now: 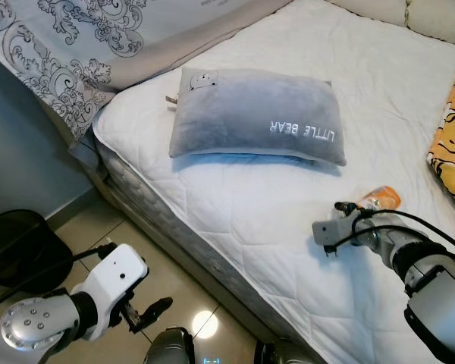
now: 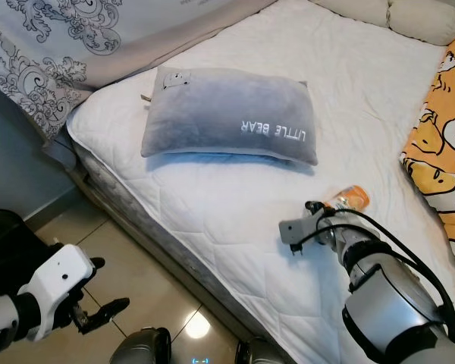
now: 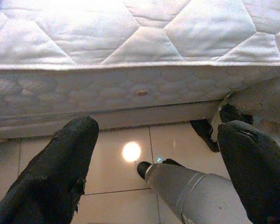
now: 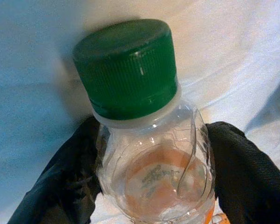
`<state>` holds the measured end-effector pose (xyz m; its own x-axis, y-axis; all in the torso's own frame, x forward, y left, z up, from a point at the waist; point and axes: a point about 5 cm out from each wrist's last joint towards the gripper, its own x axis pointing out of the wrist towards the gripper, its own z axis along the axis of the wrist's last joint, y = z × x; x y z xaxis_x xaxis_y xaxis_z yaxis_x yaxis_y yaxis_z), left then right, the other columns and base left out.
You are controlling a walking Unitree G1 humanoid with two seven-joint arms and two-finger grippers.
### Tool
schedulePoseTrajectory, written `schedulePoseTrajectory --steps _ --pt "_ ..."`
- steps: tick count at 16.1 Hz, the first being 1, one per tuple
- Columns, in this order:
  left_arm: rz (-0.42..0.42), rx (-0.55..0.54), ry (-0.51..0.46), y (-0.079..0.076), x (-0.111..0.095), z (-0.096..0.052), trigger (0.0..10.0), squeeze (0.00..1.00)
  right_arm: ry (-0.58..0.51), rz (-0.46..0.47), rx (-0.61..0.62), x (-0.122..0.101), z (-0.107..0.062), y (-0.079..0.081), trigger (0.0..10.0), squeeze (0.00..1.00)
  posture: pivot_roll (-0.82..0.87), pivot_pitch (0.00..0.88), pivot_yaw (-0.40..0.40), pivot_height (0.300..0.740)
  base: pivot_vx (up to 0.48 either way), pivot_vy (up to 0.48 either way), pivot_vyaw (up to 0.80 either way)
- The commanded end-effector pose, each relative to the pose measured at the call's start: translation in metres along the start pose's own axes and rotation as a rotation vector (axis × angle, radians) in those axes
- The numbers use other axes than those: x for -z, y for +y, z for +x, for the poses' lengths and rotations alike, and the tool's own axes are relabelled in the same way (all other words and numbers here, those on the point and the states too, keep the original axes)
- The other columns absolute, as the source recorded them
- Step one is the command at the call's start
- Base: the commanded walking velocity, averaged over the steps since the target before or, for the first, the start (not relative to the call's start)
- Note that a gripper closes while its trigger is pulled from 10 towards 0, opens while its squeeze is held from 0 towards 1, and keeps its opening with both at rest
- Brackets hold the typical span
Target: Clean up the room
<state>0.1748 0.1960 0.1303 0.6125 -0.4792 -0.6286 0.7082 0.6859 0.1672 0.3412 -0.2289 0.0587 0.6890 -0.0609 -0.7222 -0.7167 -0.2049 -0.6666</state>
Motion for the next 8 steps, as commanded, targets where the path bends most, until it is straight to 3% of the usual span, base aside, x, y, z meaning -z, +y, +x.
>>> schedulePoseTrajectory --steps 1,6,8 --pt "-0.009 0.003 -0.008 0.002 0.0 0.003 10.0 0.0 -0.01 0.022 -0.001 -0.001 0.0 0.0 0.0 0.0 0.29 0.134 -0.042 0.74 0.0 0.0 0.0" --pt "-0.019 -0.009 -0.07 0.016 -0.007 0.025 10.0 0.0 -0.07 0.156 0.06 -0.002 -0.002 -0.007 0.0 0.0 0.24 0.0 -0.039 0.74 0.0 0.0 0.0" --pt "-0.066 -0.05 -0.116 0.026 -0.009 0.037 10.0 0.0 -0.125 0.304 0.139 -0.001 -0.005 -0.018 0.0 0.0 0.2 0.0 -0.049 0.74 0.0 0.0 0.0"
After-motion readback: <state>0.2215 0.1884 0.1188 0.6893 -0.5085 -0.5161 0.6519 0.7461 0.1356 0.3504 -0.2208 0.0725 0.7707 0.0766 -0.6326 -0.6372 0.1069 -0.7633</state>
